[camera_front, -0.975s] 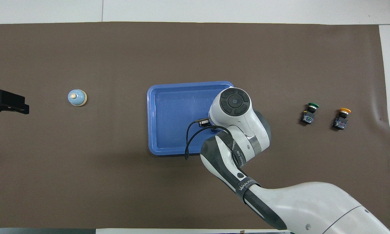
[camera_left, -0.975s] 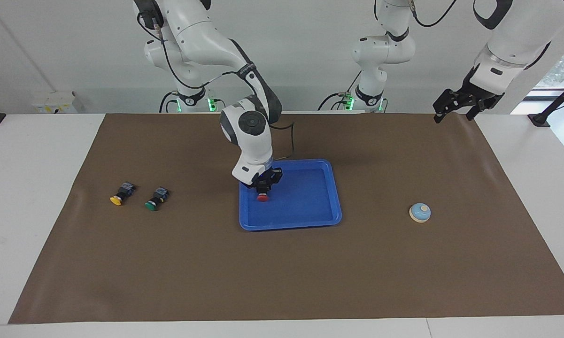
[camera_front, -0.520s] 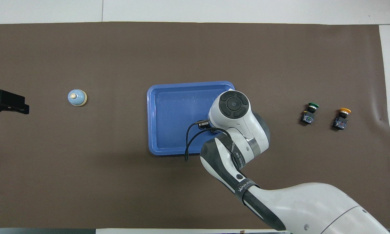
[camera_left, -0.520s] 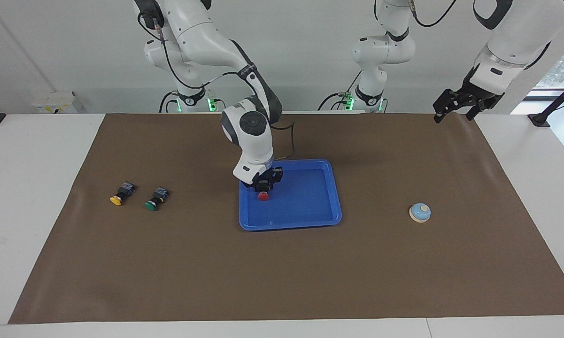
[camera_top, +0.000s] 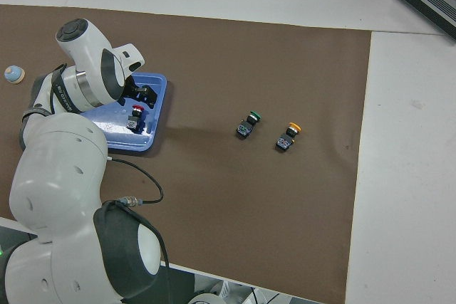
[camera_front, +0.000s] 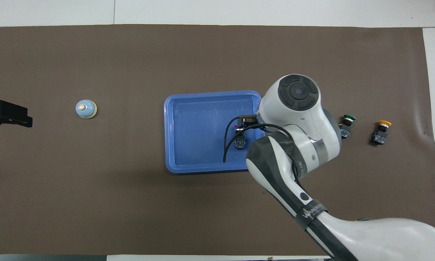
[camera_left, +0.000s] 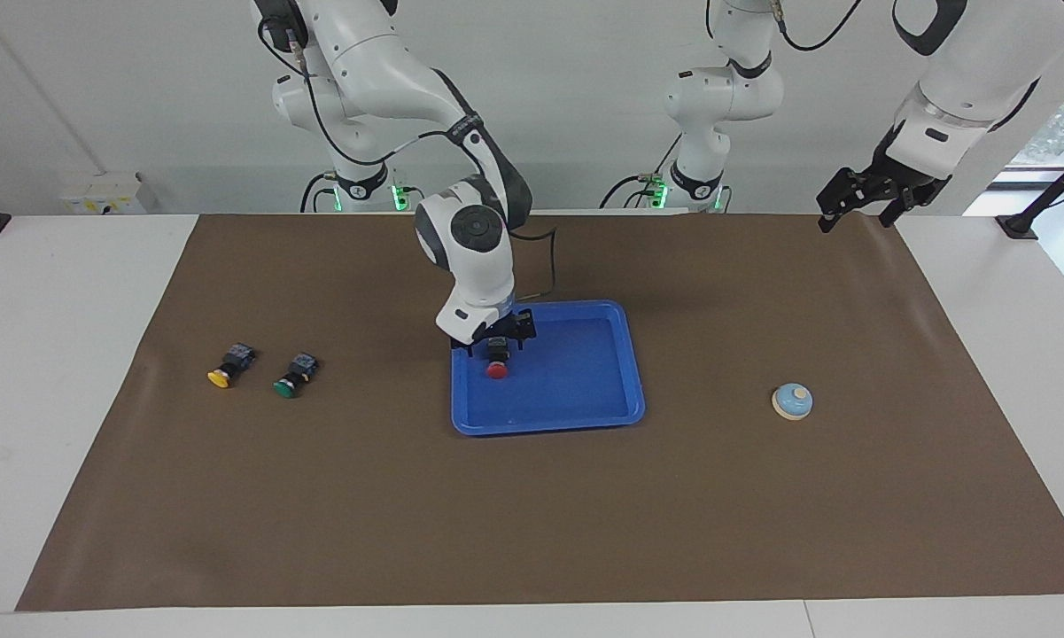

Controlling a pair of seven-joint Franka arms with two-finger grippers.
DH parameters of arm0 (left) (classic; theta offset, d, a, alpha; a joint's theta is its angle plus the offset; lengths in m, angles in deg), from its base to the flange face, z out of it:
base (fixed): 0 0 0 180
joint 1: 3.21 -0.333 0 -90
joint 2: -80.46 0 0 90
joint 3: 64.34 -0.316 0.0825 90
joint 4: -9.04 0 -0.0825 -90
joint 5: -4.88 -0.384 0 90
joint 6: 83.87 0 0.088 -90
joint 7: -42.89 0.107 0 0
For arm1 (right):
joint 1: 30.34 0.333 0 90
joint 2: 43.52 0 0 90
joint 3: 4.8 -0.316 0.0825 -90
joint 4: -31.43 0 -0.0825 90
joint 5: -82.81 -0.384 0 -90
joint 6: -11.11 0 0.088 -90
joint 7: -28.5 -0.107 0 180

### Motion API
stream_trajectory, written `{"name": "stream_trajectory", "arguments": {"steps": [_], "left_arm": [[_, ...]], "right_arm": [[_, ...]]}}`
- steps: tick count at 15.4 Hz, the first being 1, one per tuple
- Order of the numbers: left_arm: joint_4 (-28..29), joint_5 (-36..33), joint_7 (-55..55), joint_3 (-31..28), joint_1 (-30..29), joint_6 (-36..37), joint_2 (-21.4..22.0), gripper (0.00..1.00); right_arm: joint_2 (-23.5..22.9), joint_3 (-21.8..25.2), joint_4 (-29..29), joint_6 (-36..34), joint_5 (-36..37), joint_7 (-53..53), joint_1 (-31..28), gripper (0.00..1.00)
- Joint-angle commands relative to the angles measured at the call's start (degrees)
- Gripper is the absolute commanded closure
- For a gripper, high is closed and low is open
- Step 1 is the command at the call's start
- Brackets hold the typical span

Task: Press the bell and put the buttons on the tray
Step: 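Open the right gripper and withdraw it from the tray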

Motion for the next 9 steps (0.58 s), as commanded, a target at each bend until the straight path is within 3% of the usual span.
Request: {"name": "stream_trajectory", "arguments": {"steps": [1,4,9], "left_arm": [[0.5,-0.1,-0.8,-0.7,0.9,0.7,0.6,0.00],[0.5,-0.1,-0.8,-0.7,0.9,0.7,0.6,0.00],[0.5,-0.1,-0.8,-0.7,0.9,0.7,0.6,0.00]], "right_arm": [[3.6,-0.5,-1.2,-3.2,-0.2,0.5,-6.9,0.00],[4.6,-0.4,-1.8,-5.9,0.4,1.5,-11.3,0.00],[5.9,-0.4,-7.0,-2.6,2.9,10.7,-20.7,0.00]]}}
